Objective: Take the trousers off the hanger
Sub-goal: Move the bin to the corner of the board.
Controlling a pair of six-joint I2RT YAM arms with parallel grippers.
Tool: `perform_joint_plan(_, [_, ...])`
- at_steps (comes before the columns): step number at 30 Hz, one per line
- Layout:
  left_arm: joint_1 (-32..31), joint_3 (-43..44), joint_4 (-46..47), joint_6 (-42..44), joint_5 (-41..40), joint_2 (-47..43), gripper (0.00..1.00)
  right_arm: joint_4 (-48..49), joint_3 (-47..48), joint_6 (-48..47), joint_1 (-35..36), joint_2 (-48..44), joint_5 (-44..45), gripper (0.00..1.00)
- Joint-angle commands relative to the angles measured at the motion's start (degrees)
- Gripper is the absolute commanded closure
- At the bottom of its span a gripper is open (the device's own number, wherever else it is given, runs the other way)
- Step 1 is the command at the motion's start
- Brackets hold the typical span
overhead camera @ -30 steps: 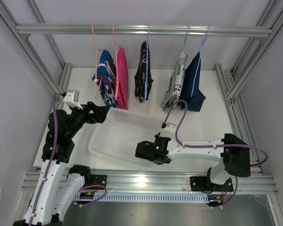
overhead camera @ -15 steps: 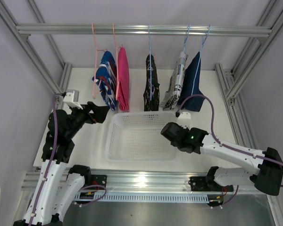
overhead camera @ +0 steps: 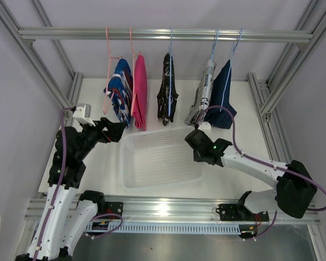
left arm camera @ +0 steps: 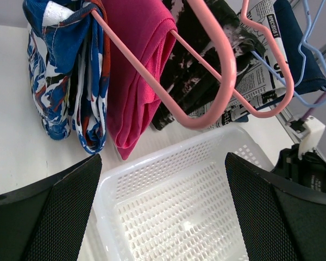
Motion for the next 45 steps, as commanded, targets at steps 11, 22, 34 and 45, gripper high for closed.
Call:
perform_joint_plan(11, [0.5,0.4,0.2,1.3,-0.3,-0.4,0.00,-5.0,-3.9,1.0,-2.9,6.9,2.2,1.00])
perform_joint_plan(22, [0.5,0.7,0.2,1.3,-0.4,-0.1,0.01,-6.0,-2.5,0.5,-4.1,7.3,0.6,0.56])
perform_joint_plan(34, [0.5,1.0,-0.3,1.3,-2.5,0.1,0.01,-11.6,5.1,-0.9,-4.0,-3.4,-4.1,0.17])
perform_joint_plan(45, [0.5,0.7,-0.8,0.4,-8.3,-1.8,0.01,-9.2,15.3,-3.1,-4.3,-16.1,-2.0,0.10])
